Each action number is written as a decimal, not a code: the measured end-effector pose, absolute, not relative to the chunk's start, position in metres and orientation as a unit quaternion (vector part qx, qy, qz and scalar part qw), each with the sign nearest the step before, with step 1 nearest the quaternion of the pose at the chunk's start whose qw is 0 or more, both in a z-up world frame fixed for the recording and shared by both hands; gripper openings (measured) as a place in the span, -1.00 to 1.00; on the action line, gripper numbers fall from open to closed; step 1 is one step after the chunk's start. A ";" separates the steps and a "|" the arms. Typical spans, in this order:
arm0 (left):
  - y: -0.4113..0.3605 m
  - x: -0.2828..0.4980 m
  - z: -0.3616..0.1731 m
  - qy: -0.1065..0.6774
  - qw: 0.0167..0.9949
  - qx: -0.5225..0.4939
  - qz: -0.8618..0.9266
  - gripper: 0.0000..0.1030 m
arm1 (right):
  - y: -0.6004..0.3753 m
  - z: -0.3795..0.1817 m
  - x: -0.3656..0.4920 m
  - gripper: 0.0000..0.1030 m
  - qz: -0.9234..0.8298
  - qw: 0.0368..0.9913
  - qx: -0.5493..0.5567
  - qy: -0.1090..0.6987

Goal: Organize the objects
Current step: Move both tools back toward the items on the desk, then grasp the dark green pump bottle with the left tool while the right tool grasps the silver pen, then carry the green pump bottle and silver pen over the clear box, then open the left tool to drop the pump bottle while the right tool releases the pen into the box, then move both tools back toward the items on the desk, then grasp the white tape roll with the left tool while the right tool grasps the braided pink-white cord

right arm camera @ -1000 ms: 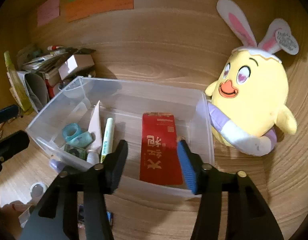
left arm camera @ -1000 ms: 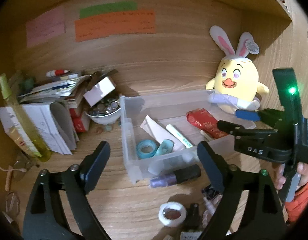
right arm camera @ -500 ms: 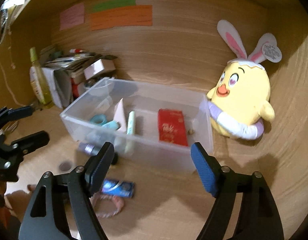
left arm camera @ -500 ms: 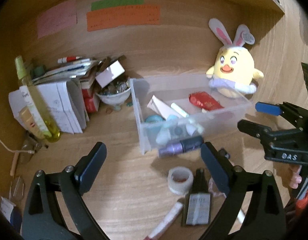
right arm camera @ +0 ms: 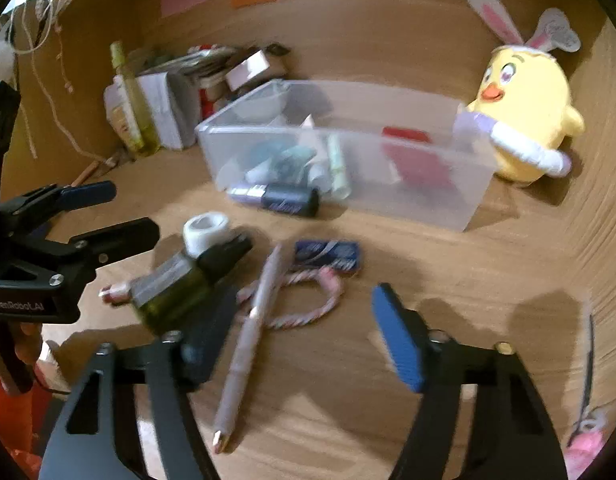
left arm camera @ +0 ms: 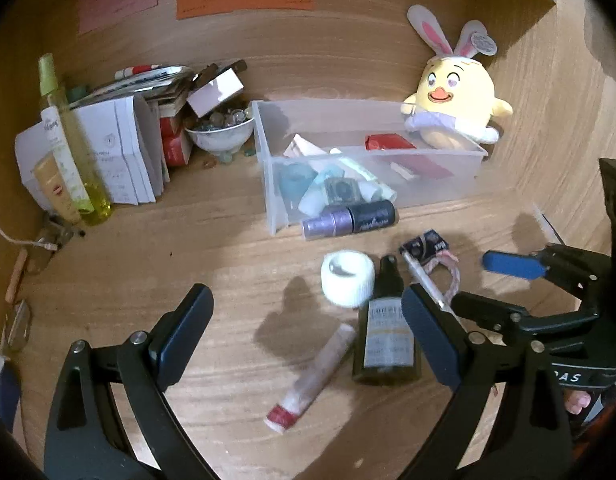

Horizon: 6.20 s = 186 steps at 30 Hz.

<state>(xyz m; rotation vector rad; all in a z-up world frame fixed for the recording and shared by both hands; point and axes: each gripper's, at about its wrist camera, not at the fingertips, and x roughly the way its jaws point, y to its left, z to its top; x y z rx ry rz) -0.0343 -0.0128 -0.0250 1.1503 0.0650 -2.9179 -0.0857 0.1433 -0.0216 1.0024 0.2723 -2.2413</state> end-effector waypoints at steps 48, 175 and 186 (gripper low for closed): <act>0.028 -0.062 0.011 0.048 -0.078 0.335 -0.938 -0.20 | 0.188 0.018 -0.130 -0.80 -0.897 0.285 0.334 0.057; -0.020 -0.093 -0.056 0.070 -0.048 0.431 -0.898 0.06 | 0.141 -0.033 -0.121 0.57 -0.839 0.322 0.408 0.160; -0.022 -0.099 -0.057 0.083 -0.067 0.432 -0.895 -0.18 | 0.132 -0.041 -0.132 -0.42 -0.832 0.322 0.420 0.165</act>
